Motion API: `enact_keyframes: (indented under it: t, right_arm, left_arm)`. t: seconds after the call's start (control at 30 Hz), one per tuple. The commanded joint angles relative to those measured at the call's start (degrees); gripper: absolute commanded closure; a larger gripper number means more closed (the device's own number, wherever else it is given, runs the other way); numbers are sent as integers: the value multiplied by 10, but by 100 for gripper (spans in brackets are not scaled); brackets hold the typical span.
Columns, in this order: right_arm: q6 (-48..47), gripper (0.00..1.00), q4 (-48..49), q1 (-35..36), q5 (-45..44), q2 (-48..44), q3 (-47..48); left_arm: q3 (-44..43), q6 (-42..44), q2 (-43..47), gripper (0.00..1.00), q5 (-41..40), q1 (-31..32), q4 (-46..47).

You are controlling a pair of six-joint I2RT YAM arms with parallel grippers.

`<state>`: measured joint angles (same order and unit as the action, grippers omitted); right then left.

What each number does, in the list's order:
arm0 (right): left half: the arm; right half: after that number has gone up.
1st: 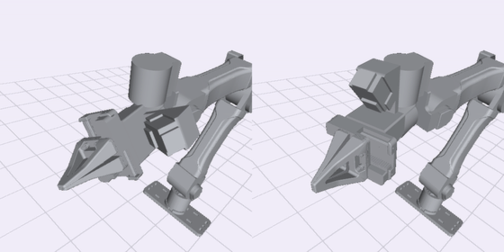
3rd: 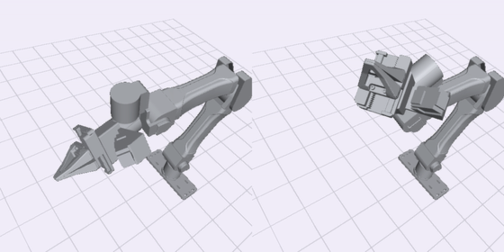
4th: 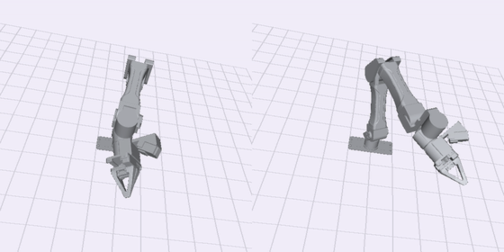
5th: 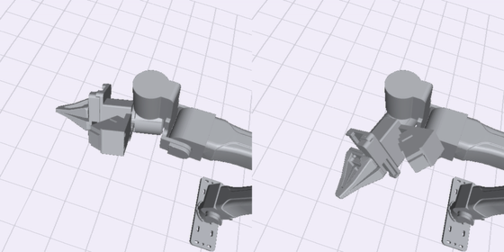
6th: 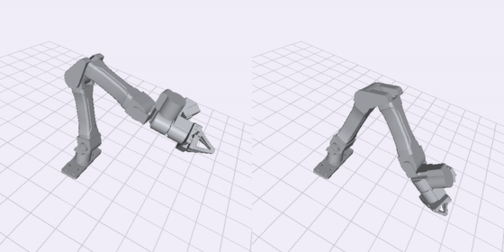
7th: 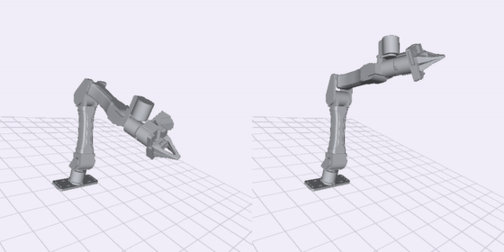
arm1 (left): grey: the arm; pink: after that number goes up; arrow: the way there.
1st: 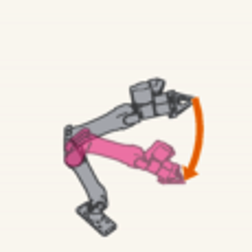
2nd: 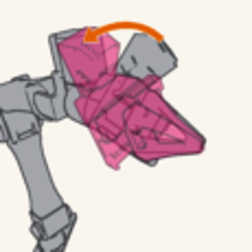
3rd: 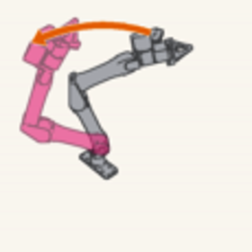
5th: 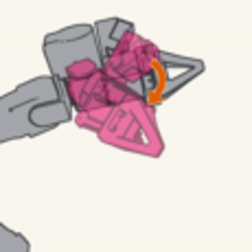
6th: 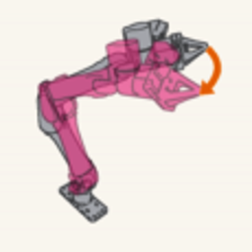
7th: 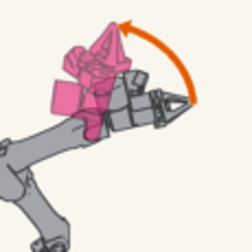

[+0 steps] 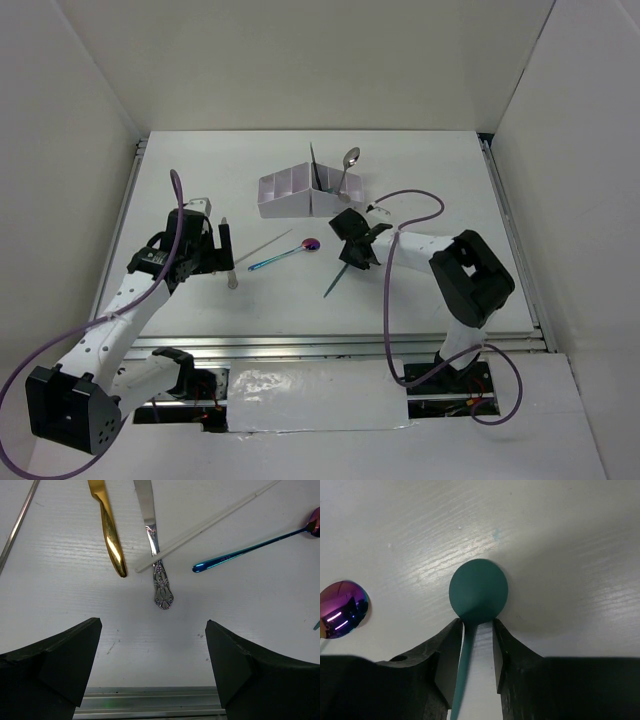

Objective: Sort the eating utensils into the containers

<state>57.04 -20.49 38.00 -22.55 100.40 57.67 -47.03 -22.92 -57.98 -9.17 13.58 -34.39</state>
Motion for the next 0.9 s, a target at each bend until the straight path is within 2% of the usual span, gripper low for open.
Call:
enact_keyframes:
  t: [0.0, 0.1, 0.2, 0.33, 0.53, 0.67, 0.77, 0.87]
  right_arm:
    - [25, 66, -12, 4, -29, 14, 10]
    - [27, 78, -8, 4, -33, 9, 6]
    - [26, 86, -5, 4, -38, -3, -2]
    - [18, 100, -5, 4, -53, -48, -14]
    - [-18, 100, -45, 1, -115, -124, -2]
    - [-88, 100, -26, -18, -163, -210, 25]
    - [-177, 100, 64, -37, -202, -243, 48]
    - [-261, 100, 174, -56, -216, -222, 89]
  left_arm:
    - [-9, -7, 8, 1, -1, -2, 10]
    - [-9, -7, 7, 1, 0, -3, 9]
    - [-9, -7, 9, 1, 0, -3, 8]
    - [-9, -8, 9, 1, 0, -2, 9]
    - [-8, -10, 13, 1, -1, -3, 8]
    - [-8, -10, 14, 1, -1, -2, 7]
    - [-8, -10, 15, 1, -1, -3, 9]
    - [-7, -11, 19, 1, -4, -3, 7]
